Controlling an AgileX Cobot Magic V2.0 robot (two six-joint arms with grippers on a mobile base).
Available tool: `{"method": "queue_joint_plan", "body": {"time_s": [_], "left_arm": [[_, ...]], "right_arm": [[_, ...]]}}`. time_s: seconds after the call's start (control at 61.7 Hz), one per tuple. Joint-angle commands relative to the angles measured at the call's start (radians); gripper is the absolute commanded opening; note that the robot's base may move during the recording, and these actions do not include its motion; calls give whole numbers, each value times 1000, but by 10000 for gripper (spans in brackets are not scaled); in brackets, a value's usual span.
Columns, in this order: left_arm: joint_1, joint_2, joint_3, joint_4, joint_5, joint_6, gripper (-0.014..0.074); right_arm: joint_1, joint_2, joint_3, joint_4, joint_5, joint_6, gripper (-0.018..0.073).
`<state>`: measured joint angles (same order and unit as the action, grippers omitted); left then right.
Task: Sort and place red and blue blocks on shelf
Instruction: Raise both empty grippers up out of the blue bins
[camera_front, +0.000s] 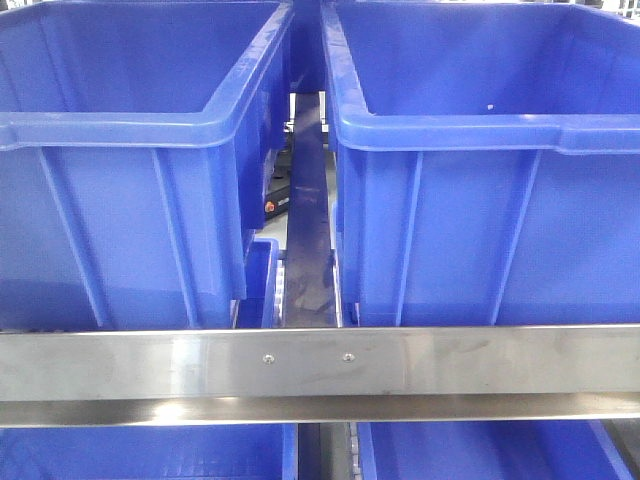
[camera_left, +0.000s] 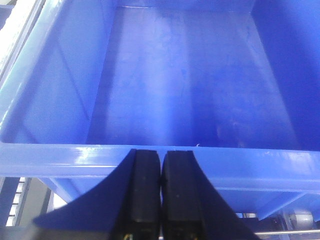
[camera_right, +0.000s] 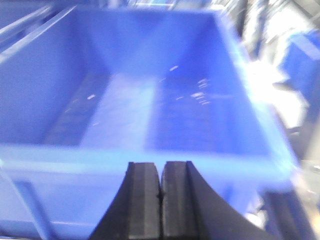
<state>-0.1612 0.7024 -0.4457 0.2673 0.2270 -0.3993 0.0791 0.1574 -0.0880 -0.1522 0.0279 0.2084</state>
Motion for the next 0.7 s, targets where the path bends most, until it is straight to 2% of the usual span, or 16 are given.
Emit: {"method": "queue_joint_plan", "body": {"time_s": [0.0, 0.162, 0.276, 0.681], "left_arm": [[-2, -4, -30, 5, -80, -3, 134], [-2, -4, -30, 5, -80, -3, 134], [-2, -4, -30, 5, -80, -3, 134], [-2, -4, -30, 5, -80, -3, 134]], "right_arm": [[-11, -65, 21, -2, -75, -7, 55], [-11, -145, 99, 5, -75, -7, 55], [-11, -172, 98, 9, -35, -7, 55], [-11, -189, 98, 9, -44, -7, 55]]}}
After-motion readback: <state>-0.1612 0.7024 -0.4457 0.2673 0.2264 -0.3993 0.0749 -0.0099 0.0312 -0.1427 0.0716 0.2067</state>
